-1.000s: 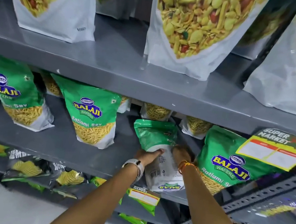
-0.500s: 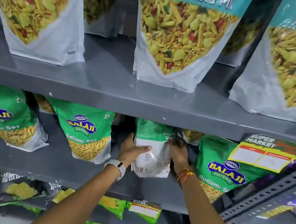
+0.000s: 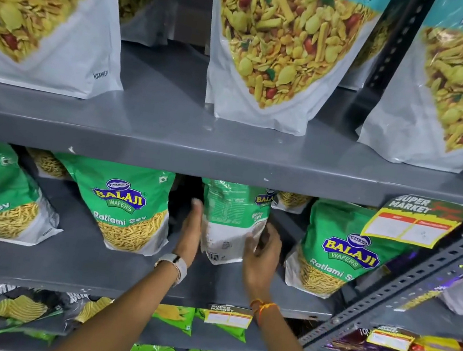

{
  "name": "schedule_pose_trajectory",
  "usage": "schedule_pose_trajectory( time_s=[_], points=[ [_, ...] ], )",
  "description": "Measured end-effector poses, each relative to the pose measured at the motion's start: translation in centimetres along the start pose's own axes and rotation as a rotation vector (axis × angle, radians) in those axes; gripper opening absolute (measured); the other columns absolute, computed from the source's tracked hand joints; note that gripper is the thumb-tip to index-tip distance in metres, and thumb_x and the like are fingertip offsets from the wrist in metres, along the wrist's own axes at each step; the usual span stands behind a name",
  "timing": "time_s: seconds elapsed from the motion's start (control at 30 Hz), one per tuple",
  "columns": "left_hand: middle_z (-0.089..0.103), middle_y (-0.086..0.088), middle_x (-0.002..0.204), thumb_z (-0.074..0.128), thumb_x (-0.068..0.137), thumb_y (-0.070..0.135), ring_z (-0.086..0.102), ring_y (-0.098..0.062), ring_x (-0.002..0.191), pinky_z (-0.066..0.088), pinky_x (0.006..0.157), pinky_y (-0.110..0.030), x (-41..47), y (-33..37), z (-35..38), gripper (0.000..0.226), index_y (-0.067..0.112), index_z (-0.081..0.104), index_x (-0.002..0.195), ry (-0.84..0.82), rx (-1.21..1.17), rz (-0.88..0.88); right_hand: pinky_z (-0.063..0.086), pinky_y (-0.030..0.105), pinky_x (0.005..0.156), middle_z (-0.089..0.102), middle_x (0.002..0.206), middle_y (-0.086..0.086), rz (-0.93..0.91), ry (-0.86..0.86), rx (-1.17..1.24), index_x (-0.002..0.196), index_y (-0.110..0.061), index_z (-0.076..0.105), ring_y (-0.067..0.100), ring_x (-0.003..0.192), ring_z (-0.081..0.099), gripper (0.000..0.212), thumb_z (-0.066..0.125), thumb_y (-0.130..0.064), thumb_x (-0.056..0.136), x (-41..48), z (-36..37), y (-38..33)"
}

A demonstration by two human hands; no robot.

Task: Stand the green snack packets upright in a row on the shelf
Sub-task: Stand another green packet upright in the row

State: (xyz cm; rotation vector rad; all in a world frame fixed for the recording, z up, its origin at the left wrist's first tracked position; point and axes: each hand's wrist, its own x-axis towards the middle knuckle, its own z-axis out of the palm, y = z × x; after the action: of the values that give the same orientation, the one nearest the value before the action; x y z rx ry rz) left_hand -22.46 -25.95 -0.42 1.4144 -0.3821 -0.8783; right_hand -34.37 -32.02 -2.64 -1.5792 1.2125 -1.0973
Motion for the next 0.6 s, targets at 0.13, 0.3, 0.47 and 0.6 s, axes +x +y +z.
schedule_pose_trajectory(
  time_s=[0.13,0.3,0.47,0.6],
  points=[
    [0.029,0.003,0.15,0.015,0.071,0.085,0.026,-0.015,0.139,0.016,0.12,-0.042,3.8,-1.7,-0.8,0.097,0.023,0.027,0.144,0.016,-0.008,-0.159,0.038,0.037,0.104,0.036,0.13,0.01,-0.022,-0.079,0.032,0.127,-0.012,0.04,0.022,0.122,0.042,0.057,0.067,-0.028,0.08,-4.2,1.3,-0.7],
    [0.027,-0.005,0.154,0.016,0.071,0.08,0.026,-0.023,0.141,0.018,0.119,-0.043,1.4,0.3,0.2,0.096,0.02,0.027,0.144,0.01,0.048,-0.182,0.03,0.018,0.1,0.013,0.146,0.005,0.082,-0.224,0.075,0.144,-0.022,0.015,0.019,0.136,0.025,0.097,0.074,-0.041,0.069,-5.0,2.4,-1.2],
    [0.016,-0.003,0.157,0.013,0.086,0.066,0.015,-0.016,0.144,0.009,0.117,-0.035,-1.6,-0.3,-0.8,0.077,0.018,0.016,0.147,-0.106,0.146,-0.074,0.028,0.012,0.098,0.019,0.128,0.0,0.091,-0.236,0.057,0.145,-0.024,0.011,0.009,0.12,0.03,0.114,0.085,-0.032,0.058,-3.4,1.3,-0.5],
    [0.059,-0.01,0.126,0.016,0.081,0.073,0.055,-0.015,0.115,0.03,0.105,-0.033,-2.1,-1.0,-1.3,0.07,0.029,0.056,0.119,-0.132,0.247,0.028,0.035,0.02,0.101,0.034,0.13,-0.001,0.049,-0.241,0.081,0.14,-0.021,0.025,-0.001,0.114,0.038,0.102,0.086,-0.024,0.059,-1.6,0.6,0.3]
  ],
)
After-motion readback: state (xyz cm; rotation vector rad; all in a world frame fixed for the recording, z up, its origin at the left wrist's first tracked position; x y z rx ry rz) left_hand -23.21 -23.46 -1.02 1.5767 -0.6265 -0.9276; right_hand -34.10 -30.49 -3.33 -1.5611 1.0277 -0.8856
